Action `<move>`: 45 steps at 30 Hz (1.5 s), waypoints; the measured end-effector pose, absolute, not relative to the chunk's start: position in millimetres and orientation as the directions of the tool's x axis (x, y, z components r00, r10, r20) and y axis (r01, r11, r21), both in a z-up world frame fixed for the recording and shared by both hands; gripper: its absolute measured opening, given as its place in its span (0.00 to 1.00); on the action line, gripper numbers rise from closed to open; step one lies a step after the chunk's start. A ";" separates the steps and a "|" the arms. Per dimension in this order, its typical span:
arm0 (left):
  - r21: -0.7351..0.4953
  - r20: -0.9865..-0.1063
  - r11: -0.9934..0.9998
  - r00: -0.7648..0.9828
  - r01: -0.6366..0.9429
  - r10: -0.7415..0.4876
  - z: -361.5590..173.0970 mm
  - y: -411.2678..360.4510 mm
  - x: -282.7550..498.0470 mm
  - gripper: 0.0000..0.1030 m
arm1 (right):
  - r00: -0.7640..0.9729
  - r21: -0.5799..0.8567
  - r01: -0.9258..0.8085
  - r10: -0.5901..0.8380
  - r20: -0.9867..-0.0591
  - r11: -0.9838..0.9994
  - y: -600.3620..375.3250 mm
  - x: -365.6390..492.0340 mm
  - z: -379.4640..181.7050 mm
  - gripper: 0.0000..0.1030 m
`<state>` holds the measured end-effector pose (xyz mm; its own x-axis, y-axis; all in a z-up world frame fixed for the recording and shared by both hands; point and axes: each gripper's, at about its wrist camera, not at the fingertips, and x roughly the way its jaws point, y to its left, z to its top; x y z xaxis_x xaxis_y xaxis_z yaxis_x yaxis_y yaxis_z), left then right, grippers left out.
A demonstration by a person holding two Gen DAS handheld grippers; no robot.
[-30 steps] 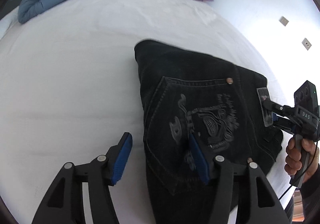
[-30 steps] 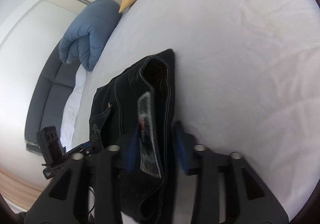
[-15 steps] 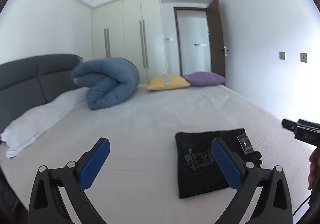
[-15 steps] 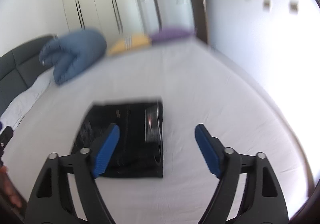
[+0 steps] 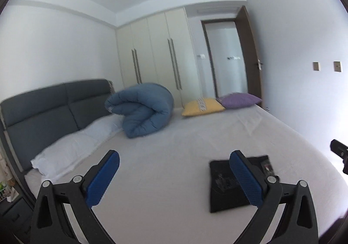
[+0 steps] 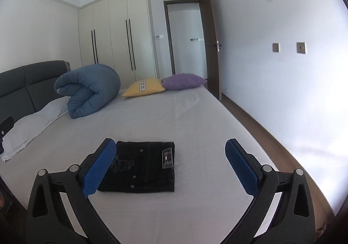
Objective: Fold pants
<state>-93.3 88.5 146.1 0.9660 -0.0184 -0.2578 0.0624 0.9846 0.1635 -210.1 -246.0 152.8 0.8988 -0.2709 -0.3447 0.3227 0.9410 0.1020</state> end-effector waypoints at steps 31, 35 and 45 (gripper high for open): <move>-0.027 -0.744 0.989 0.658 0.148 -0.119 18.6 76.4 -37.8 1.00 | 0.681 -0.002 0.356 -0.261 -0.685 0.935 -210.3 -168.7 101.9 0.99; -0.030 -0.754 0.989 0.646 0.144 -0.117 14.3 76.7 -34.6 1.00 | 0.670 -0.007 0.348 -0.254 -0.697 0.938 -212.2 -165.6 96.5 0.99; -0.023 -0.761 0.988 0.639 0.151 -0.115 9.8 73.2 -31.4 1.00 | 0.645 0.006 0.342 -0.230 -0.728 0.940 -214.2 -158.2 81.4 0.99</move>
<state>-31.4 73.2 9.8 0.6389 -0.1154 -0.7606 0.1509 0.9883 -0.0232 -158.2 -214.2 81.4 0.6452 -0.2303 -0.7285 0.3420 0.9397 0.0059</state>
